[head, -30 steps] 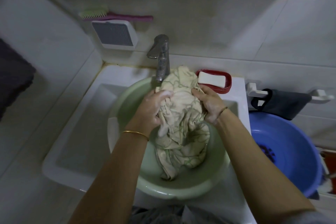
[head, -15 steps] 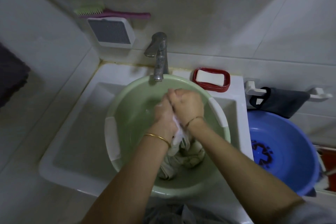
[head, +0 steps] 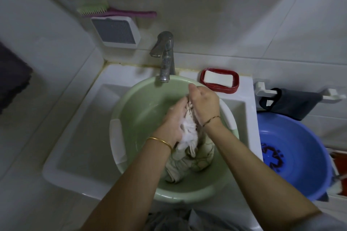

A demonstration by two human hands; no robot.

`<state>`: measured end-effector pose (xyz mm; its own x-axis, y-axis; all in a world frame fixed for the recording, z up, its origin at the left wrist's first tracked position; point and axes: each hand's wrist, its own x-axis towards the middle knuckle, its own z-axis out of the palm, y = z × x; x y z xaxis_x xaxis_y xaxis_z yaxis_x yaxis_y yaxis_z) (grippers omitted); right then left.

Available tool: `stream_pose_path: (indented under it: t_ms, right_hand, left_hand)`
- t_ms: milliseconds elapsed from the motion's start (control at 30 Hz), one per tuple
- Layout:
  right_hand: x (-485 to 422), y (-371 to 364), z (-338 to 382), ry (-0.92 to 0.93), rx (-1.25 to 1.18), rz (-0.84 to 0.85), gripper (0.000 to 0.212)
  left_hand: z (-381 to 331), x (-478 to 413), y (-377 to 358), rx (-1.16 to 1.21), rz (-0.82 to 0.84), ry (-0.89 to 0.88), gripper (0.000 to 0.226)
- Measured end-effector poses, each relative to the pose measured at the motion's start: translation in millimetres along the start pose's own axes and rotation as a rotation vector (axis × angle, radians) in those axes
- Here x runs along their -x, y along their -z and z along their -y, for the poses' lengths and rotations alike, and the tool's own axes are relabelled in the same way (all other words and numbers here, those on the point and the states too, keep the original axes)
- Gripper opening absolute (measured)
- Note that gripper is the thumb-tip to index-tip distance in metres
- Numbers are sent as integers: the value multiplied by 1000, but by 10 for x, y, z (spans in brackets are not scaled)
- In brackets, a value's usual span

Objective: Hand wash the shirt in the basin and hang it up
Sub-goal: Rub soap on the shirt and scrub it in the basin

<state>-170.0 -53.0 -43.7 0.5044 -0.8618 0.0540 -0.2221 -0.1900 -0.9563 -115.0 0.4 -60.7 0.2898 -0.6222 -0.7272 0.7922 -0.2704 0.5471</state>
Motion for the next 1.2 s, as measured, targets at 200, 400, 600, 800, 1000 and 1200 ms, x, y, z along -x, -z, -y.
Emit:
stream_pose_path:
  t_ms: [200,400,600,800,1000,1200]
  right_hand:
    - [-25,148,-142,-261,-442,324,48]
    - [29,128,-315,-361,-571,439,79]
    - [211,92,-445,-252,-194,858,40]
    - [73,233,-559,-416,-689,561,61]
    - [-9,226,-525,-544,-693,210,43]
    - [175,90,-278,-89,-143,63,16]
  left_hand:
    - [-225,134,177,-49,285,50,63]
    - [-325,175,163,-35,150,-144,22]
    - [-486,345,265,-186,207,-648,71]
    - [-396,205,440,-739,-524,-913,34]
    - [-149,54,464,-438,-365,-748,24]
    - [-97,71,366,274,-158,-263,39]
